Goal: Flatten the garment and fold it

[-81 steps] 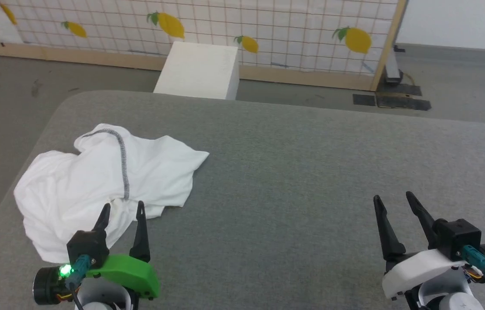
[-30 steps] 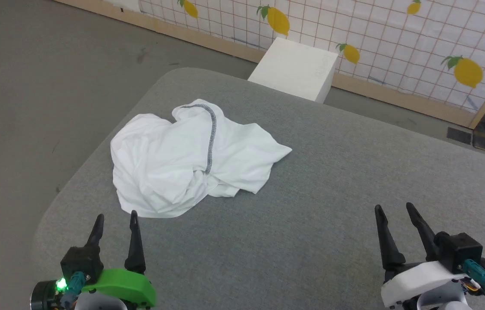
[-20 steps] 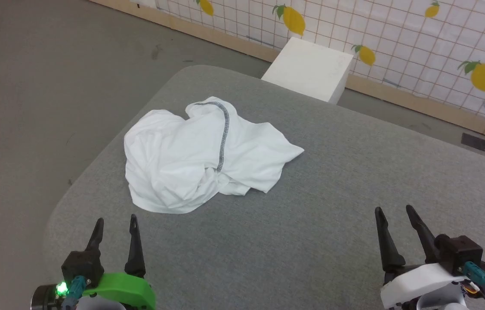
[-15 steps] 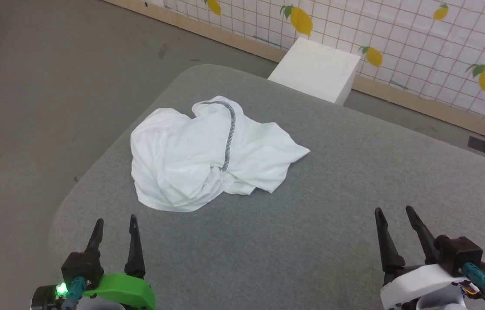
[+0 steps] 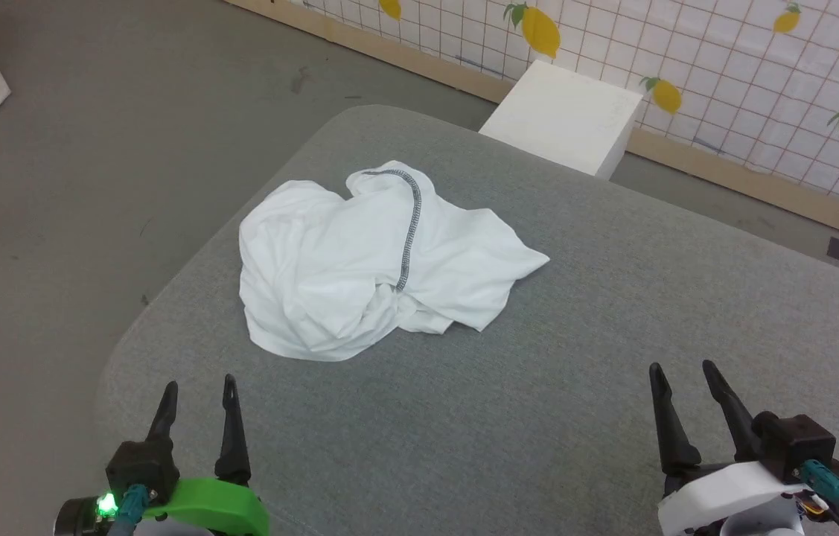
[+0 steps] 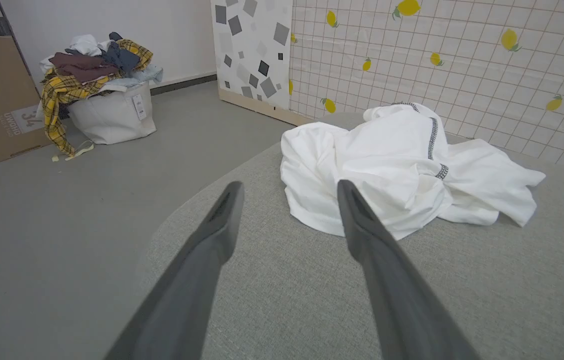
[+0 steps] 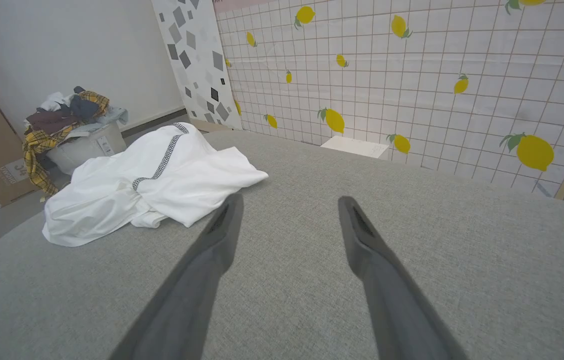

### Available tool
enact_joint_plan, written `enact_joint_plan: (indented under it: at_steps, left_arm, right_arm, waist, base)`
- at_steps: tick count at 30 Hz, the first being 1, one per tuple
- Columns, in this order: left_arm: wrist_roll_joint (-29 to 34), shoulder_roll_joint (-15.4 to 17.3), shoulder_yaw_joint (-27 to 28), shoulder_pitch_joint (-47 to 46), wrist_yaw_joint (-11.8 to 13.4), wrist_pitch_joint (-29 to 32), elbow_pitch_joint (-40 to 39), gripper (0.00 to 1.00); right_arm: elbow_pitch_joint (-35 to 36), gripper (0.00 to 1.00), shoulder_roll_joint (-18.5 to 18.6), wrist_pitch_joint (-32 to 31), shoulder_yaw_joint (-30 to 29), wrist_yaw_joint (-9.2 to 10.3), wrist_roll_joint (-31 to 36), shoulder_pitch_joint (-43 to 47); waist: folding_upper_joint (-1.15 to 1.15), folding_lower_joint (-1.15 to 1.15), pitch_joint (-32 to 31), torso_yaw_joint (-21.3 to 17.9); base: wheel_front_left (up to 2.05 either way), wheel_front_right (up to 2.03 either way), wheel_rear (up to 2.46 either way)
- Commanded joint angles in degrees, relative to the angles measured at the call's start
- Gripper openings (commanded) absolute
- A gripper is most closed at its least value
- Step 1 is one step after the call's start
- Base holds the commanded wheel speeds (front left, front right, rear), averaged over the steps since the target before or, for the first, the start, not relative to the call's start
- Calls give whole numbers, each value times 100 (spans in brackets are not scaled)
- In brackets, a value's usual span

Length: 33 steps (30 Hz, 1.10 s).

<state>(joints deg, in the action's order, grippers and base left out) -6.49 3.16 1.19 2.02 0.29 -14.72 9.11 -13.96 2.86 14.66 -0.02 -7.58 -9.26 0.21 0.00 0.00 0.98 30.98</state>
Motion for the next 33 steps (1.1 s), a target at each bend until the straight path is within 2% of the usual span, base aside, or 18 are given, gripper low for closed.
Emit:
enact_joint_plan:
  at_steps: [1, 7, 13, 17, 20, 23, 25, 29, 33]
  left_arm:
    - [-31, -28, -9, 21, -7, -28, 21, 100]
    - [-129, -28, -48, -131, -85, -28, 46, 100]
    - [-527, 117, 127, -1051, -403, 52, 472, 100]
    - [-1148, 376, 65, -2165, -681, 1119, 1207, 100]
    - [-1579, 571, -10, -2849, -742, 2022, 1716, 100]
    - [-1923, 746, -172, -3329, -760, 3317, 2350, 100]
    - [-2104, 831, -272, -3544, -767, 3968, 2632, 100]
    - [-2193, 992, -529, -3656, -774, 4579, 2983, 100]
    - [-2300, 981, -724, -3567, -776, 4772, 3244, 100]
  right_arm:
    - [-11, 100, 1, 34, -10, 9, -41, 6]
    - [-3, 100, 1, 34, -44, 9, 6, -42]
    - [-5, 100, 1, 34, -52, 9, 148, -225]
    - [7, 100, 1, 33, -164, 9, 381, -397]
    - [50, 100, 1, 1, -257, 9, 531, -468]
    - [106, 100, 1, -66, -325, 9, 637, -502]
    - [148, 100, 1, -103, -342, 9, 674, -506]
    - [233, 100, 1, -137, -388, 9, 682, -504]
    - [320, 100, 1, -133, -386, 9, 693, -538]
  waist:
    - [0, 0, 29, -30]
    - [0, 0, 132, -117]
    - [0, 0, 413, -383]
    - [0, 0, 747, -694]
    - [0, 0, 986, -920]
    - [0, 0, 1233, -1143]
    - [0, 0, 1367, -1262]
    - [0, 0, 1582, -1428]
    - [0, 0, 1717, -1470]
  base:
    - [0, 0, 0]
    - [0, 0, 0]
    - [0, 0, 0]
    - [0, 0, 0]
    - [0, 0, 0]
    - [0, 0, 0]
    - [0, 0, 0]
    - [0, 0, 0]
    - [0, 0, 0]
